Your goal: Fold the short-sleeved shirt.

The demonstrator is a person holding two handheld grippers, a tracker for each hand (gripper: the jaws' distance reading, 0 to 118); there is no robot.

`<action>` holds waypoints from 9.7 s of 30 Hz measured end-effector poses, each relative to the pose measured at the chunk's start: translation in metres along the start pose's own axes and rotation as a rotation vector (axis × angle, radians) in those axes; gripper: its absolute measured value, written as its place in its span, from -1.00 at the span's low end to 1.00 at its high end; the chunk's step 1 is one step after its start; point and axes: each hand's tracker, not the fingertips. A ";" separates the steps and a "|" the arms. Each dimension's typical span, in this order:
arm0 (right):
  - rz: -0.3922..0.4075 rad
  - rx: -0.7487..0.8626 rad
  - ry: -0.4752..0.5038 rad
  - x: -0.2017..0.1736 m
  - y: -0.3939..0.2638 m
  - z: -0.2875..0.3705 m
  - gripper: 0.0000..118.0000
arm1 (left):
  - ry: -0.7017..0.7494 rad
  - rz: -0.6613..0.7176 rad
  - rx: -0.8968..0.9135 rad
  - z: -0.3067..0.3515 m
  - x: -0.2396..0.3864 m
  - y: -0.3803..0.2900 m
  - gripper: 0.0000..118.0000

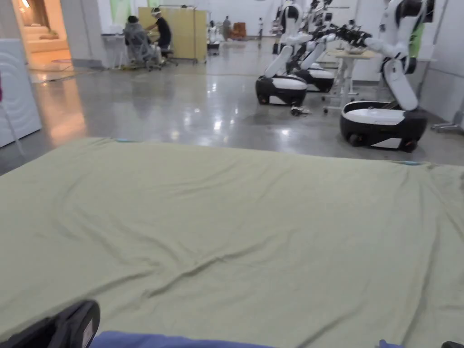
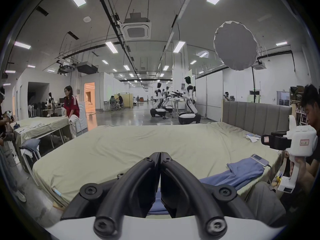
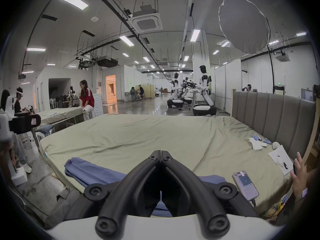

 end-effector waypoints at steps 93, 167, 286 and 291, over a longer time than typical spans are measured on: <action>-0.192 -0.339 0.057 0.050 -0.065 -0.022 -1.00 | -0.428 0.788 -0.461 -0.179 -0.084 -0.102 0.46; -0.019 -0.924 0.246 -0.002 -0.124 -0.221 -1.00 | -0.560 0.704 -0.585 -0.205 -0.017 -0.093 0.54; -0.062 0.151 -0.016 0.041 0.046 -0.016 1.00 | 0.017 0.006 0.136 -0.045 0.033 0.038 0.50; -0.136 0.121 -0.002 0.048 0.053 -0.020 1.00 | -0.006 -0.005 0.135 -0.045 0.039 0.039 0.50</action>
